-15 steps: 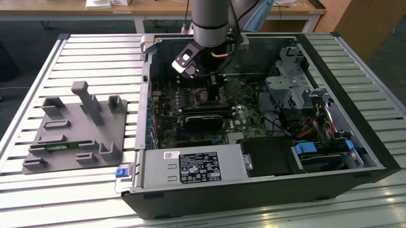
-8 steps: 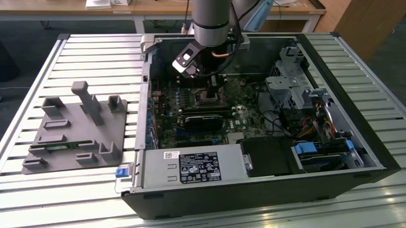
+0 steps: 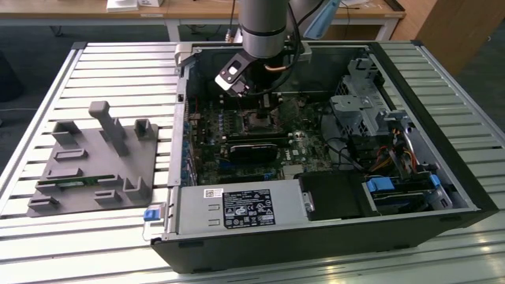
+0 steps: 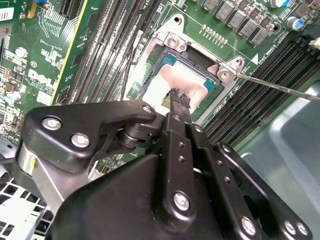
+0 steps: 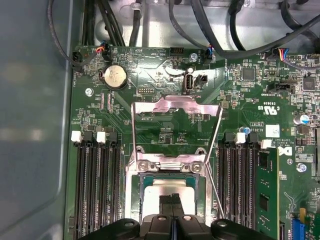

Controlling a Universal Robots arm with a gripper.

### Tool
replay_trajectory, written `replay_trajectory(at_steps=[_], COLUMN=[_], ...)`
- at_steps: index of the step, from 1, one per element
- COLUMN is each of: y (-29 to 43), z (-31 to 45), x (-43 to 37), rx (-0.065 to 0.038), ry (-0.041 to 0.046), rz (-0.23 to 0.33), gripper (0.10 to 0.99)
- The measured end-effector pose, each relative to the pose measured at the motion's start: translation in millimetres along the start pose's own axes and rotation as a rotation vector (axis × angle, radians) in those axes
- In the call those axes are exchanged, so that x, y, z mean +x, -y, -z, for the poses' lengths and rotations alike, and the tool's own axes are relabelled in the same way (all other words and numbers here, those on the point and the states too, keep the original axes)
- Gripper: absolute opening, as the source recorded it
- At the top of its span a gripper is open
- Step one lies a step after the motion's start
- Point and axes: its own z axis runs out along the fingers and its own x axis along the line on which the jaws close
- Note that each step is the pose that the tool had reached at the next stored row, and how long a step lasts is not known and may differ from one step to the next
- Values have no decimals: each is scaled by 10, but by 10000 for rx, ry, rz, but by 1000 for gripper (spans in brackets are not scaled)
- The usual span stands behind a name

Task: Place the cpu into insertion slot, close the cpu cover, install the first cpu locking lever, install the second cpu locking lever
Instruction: 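Place the cpu into insertion slot, then close the cpu cover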

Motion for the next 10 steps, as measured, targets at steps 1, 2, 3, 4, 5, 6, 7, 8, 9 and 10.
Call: replay_trajectory(at_steps=[1,2,3,4,5,6,7,8,9,10], y=[0,-1,-1,-1,-1,-2,-2,-2,-2,-2], z=[5,7,11,17,23,26,29,31,35,38], x=[0,0,0,0,0,0,0,0,-1,-1], rx=[0,-1,0,-1,0,-1,-1,-1,0,0], ry=[1,-1,0,0,0,-2,-2,-1,0,0], rz=[0,0,0,0,0,0,0,0,0,0], gripper=[106,106,106,106,106,106,106,106,106,106])
